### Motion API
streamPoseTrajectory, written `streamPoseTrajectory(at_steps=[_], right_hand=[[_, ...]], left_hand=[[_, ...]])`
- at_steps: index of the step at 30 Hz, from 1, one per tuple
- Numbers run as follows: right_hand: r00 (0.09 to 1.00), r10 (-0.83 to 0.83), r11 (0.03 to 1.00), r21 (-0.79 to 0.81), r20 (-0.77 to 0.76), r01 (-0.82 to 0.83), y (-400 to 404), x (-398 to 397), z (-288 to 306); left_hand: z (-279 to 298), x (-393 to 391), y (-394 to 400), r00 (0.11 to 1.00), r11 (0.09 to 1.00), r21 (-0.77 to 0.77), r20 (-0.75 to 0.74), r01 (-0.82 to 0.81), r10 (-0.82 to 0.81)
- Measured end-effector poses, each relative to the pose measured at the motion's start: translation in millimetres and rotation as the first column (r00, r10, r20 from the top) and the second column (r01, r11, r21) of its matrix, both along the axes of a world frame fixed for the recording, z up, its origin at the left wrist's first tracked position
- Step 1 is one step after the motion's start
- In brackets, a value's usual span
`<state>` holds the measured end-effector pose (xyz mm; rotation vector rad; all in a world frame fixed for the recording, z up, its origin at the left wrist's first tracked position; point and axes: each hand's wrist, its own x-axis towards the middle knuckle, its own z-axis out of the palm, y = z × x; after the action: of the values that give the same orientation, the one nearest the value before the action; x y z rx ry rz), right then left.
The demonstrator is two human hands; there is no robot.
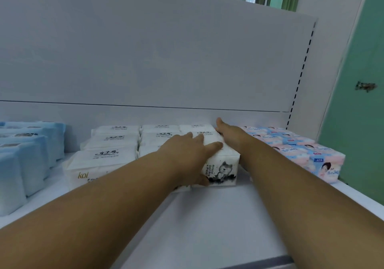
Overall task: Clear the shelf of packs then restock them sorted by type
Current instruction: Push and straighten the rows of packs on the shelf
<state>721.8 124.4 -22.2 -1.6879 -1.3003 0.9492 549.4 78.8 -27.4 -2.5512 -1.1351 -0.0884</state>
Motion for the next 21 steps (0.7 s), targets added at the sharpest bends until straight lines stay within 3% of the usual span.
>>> streamPoseTrajectory(at_steps=[3, 6, 9, 11, 13, 14, 21], right_hand=[[0.927, -0.012, 0.995, 0.097, 0.374, -0.026, -7.3, -8.5, 16.4], [0.822, 0.100, 0.964, 0.148, 0.561, -0.219, -20.4, -11.7, 39.8], [0.654, 0.330, 0.912, -0.050, 0.681, -0.408, -36.0, -10.2, 53.8], [0.499, 0.461, 0.862, -0.238, 0.734, -0.447, -44.1, -14.5, 51.5], [0.317, 0.484, 0.843, -0.338, 0.816, -0.418, -47.5, -20.7, 41.2], [0.270, 0.470, 0.846, -0.342, 0.840, -0.408, -47.9, -23.2, 35.0], [0.272, 0.420, 0.852, -0.274, 0.866, -0.446, -52.2, -25.2, 24.3]], left_hand=[[8.0, -1.9, -5.5, 0.998, 0.997, -0.072, 0.055, -0.008, 0.012], [21.5, -17.2, -15.0, 0.992, 0.991, -0.120, 0.104, -0.058, 0.070], [28.1, -43.8, -18.9, 0.983, 0.970, -0.161, -0.023, -0.181, 0.180], [23.2, -55.1, -17.9, 0.972, 0.959, -0.167, -0.088, -0.229, 0.216], [14.5, -57.6, -14.1, 0.973, 0.967, -0.129, -0.102, -0.220, 0.208], [10.8, -57.1, -11.3, 0.976, 0.974, -0.096, -0.099, -0.205, 0.195], [7.1, -56.4, -3.4, 0.984, 0.986, -0.024, -0.083, -0.163, 0.160]])
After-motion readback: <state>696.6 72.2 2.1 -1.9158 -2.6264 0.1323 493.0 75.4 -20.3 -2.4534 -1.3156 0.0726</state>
